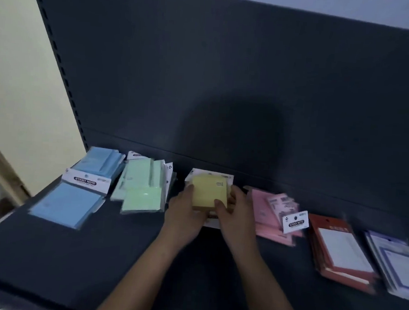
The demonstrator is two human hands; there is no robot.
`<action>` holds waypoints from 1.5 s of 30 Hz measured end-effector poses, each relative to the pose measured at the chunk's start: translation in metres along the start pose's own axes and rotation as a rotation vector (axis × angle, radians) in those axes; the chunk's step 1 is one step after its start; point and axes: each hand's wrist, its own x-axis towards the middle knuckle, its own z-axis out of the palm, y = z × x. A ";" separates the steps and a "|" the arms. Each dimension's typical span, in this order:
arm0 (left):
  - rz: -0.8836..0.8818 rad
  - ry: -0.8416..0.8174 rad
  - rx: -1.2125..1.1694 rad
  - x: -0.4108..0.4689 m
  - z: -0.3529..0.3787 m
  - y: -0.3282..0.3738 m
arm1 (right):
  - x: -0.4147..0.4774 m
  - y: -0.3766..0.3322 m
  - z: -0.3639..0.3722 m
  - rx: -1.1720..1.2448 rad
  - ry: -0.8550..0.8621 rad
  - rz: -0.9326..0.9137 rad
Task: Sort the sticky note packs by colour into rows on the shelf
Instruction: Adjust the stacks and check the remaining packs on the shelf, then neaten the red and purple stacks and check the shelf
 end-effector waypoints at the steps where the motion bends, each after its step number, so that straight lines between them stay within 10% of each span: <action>1: 0.027 0.002 0.018 -0.001 0.001 -0.001 | -0.002 0.000 -0.001 -0.009 0.002 -0.020; 11: 0.340 0.200 0.147 -0.032 0.041 0.034 | -0.044 0.017 -0.059 0.091 0.045 -0.051; 26: 0.829 -0.380 0.427 -0.200 0.268 0.189 | -0.217 0.135 -0.359 -0.555 0.450 0.139; 45: 0.918 -0.606 0.620 -0.282 0.495 0.304 | -0.345 0.250 -0.585 -0.382 0.779 0.480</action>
